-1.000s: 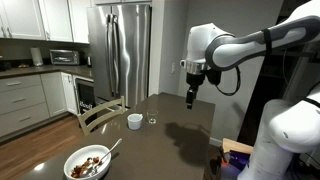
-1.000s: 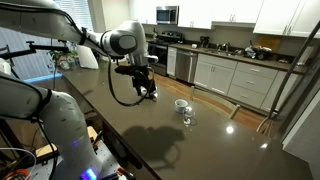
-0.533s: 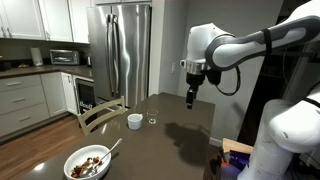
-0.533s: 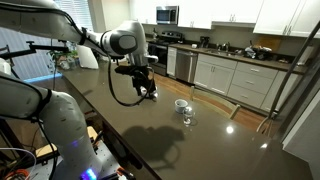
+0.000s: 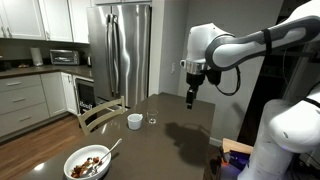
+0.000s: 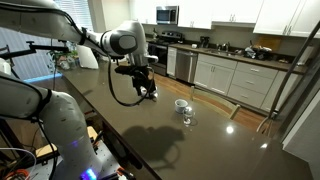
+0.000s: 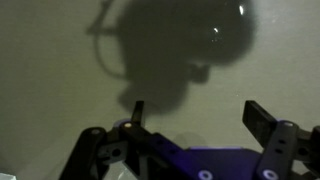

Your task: Move some of the objects from the white cup and put them in the bowl

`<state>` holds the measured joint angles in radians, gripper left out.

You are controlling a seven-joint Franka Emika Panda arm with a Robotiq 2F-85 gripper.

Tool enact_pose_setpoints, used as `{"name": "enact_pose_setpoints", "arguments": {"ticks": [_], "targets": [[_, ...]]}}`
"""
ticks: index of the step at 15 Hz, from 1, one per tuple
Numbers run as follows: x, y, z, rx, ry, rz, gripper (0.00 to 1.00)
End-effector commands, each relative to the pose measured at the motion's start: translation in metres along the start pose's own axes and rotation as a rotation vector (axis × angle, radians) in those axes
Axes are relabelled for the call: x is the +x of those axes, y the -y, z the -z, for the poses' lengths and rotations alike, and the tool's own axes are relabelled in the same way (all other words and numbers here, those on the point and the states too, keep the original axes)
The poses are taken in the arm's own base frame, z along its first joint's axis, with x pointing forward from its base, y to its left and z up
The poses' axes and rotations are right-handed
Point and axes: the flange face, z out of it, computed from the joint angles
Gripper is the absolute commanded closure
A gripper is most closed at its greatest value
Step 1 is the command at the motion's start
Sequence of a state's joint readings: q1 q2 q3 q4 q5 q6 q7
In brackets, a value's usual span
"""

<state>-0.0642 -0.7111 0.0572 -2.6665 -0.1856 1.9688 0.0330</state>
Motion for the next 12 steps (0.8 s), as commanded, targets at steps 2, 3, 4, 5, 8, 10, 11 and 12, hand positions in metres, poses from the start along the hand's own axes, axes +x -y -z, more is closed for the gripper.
{"name": "enact_pose_setpoints", "arguments": {"ticks": [2,3,4,5,8,10,11,12], "targets": [[0.0,0.0,0.001,0.0,0.001,0.0,0.0],[0.01,-0.004,0.0,-0.002,0.004,-0.01,0.0],[0.018,-0.009,-0.001,0.008,0.013,-0.035,0.0],[0.023,-0.013,-0.001,0.019,0.02,-0.054,0.0],[0.044,-0.028,-0.006,0.066,0.051,-0.157,0.0],[0.056,-0.033,-0.012,0.098,0.075,-0.228,0.0],[0.062,-0.035,-0.016,0.114,0.092,-0.274,0.0],[0.067,-0.035,-0.02,0.133,0.112,-0.327,0.0]]}}
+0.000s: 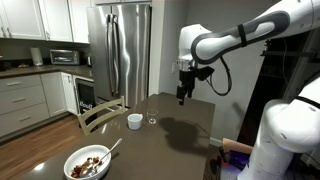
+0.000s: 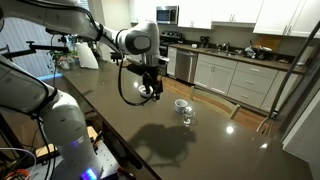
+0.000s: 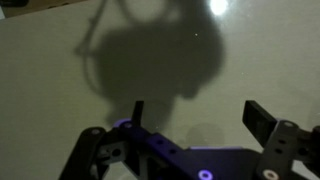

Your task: Move some of the objects from the white cup and put them in the bowl

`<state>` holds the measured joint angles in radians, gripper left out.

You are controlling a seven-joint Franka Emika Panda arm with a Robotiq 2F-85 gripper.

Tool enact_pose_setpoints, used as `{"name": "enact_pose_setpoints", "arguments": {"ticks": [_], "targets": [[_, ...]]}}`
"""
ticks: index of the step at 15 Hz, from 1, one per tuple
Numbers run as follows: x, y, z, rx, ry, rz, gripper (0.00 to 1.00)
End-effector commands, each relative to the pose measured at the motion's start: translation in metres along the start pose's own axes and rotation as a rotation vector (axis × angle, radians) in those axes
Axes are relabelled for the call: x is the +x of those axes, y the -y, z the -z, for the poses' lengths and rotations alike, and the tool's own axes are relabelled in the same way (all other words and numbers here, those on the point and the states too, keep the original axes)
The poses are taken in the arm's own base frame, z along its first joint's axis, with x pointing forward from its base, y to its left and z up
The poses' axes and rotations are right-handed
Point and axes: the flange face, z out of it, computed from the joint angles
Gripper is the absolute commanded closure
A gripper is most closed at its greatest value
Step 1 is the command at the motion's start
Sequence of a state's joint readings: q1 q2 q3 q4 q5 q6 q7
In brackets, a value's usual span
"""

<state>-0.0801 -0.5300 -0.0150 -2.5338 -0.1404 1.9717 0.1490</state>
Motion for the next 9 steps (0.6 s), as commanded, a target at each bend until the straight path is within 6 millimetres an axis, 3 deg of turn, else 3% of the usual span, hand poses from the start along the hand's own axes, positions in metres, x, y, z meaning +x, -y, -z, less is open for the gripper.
{"name": "enact_pose_setpoints", "arguments": {"ticks": [1,9], "targets": [[0.03,0.0,-0.013,0.071,0.065,-0.174,0.0],[0.058,0.027,-0.03,0.268,0.074,-0.557,0.0]]}}
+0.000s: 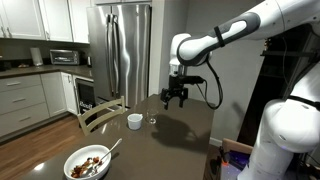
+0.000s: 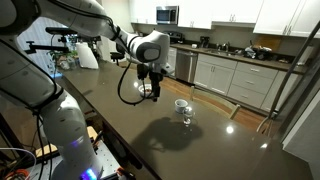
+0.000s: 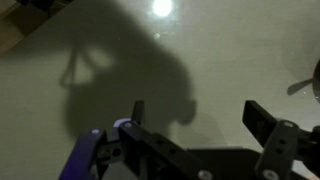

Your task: Move some of the objects from the white cup and put them in the bowl

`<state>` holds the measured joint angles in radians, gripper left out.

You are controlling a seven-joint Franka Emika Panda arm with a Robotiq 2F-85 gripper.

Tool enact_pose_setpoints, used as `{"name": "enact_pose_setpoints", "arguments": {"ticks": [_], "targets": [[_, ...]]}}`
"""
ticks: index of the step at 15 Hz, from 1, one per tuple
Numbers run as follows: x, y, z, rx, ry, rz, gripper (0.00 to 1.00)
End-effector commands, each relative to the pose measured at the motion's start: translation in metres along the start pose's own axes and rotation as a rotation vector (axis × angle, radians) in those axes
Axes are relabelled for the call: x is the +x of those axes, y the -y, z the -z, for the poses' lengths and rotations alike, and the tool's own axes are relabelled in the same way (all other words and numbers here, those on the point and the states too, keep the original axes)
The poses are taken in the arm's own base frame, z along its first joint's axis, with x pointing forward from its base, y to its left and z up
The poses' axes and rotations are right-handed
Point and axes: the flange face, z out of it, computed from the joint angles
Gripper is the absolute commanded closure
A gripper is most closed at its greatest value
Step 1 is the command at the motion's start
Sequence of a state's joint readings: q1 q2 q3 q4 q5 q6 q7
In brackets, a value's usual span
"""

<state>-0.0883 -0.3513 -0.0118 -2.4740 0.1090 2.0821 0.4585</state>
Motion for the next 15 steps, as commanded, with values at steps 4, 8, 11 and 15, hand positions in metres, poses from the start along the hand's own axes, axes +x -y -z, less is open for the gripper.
{"name": "enact_pose_setpoints", "arguments": {"ticks": [4,8,11,15], "targets": [[0.027,0.028,0.003,0.155,-0.047,-0.319,0.0],[0.047,0.046,0.0,0.232,-0.066,-0.512,0.0],[0.065,0.056,-0.011,0.284,-0.02,-0.634,0.0],[0.061,0.058,-0.012,0.273,-0.02,-0.582,0.0]]}}
